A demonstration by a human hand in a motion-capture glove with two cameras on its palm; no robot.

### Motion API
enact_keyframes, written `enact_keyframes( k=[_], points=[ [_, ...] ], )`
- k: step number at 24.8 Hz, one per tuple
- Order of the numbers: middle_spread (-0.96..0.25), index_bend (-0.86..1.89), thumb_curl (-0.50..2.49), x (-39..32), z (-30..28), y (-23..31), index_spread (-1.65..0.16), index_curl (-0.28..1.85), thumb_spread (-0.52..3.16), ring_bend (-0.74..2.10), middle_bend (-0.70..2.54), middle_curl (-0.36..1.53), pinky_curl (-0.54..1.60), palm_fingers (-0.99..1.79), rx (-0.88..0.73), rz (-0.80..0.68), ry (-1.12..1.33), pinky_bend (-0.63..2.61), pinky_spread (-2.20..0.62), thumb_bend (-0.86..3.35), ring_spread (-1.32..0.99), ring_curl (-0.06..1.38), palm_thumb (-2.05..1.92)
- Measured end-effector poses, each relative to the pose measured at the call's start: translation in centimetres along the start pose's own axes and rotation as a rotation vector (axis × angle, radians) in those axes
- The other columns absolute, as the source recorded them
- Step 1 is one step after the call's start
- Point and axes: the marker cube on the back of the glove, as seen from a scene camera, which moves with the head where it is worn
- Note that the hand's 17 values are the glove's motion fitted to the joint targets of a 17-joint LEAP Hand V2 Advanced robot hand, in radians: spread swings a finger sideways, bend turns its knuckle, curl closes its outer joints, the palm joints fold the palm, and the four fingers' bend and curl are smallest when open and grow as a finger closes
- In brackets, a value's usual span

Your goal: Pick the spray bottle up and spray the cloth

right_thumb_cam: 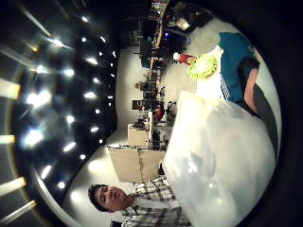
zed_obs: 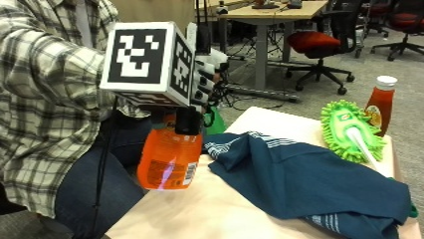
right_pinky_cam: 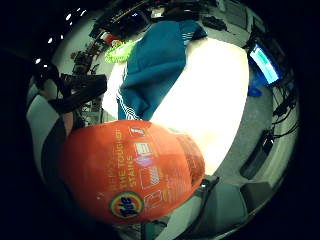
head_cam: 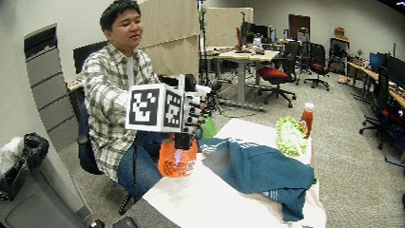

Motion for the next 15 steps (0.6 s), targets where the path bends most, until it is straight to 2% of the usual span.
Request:
enact_keyframes(
  k=[15],
  points=[
    [-0.12,0.37,0.74,-0.3,4.1,-3.0,-0.29,0.62,-0.09,0.60,0.63,0.51,0.40,1.32,-0.122,0.169,0.309,0.33,-0.14,-0.02,-0.23,0.48,1.07]
  ],
)
